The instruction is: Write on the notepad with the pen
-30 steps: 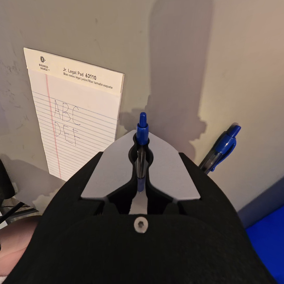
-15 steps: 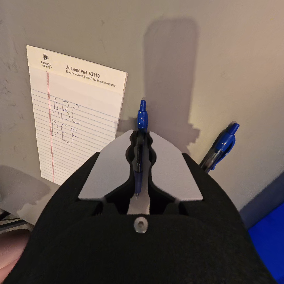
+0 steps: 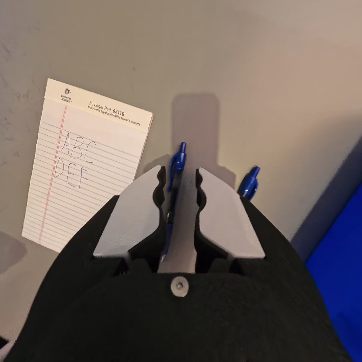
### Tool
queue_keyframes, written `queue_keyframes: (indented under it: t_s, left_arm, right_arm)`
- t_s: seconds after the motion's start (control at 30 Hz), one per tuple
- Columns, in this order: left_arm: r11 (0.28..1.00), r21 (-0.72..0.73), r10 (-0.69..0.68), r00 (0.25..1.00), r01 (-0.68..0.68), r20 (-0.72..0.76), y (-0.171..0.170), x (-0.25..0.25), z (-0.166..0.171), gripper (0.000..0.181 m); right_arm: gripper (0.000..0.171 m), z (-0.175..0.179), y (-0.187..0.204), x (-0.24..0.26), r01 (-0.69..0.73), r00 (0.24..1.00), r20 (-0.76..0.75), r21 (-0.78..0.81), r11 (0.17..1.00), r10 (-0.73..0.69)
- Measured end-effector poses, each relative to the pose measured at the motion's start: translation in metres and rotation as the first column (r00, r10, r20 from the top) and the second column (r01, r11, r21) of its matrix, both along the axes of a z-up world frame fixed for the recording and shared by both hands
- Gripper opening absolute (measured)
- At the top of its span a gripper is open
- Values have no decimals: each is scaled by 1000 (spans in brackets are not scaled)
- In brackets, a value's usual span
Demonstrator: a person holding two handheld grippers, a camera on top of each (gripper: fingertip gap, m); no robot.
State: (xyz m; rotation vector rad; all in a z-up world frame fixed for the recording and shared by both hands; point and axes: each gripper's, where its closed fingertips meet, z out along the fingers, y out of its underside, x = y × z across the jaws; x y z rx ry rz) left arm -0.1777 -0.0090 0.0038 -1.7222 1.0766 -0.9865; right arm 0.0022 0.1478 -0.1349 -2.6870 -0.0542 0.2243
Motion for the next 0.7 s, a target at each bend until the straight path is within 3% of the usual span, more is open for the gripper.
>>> queue_keyframes:
  t_s: [0.23, 0.4, 0.53, 0.7]
  left_arm:
    - [998, -17, 52, 997, -53, -56, 19, 6, -18, 4]
    - [988, 58, 146, 984, -141, -102, 46, 7, -16, 16]
    - [955, 143, 280, 951, -261, -134, 76, 3, -8, 39]
    - [844, 296, 502, 854, -448, -139, 111, -10, 2, 82]
  right_arm:
    - [30, 38, -2, 13, -29, 993, 119, 256, 966, -2]
    - [37, 61, -17, 13, -38, 988, 155, 372, 927, -22]
    - [48, 74, -32, 8, -40, 983, 177, 435, 900, -42]
    - [75, 90, -47, -3, -31, 973, 214, 501, 865, -89]
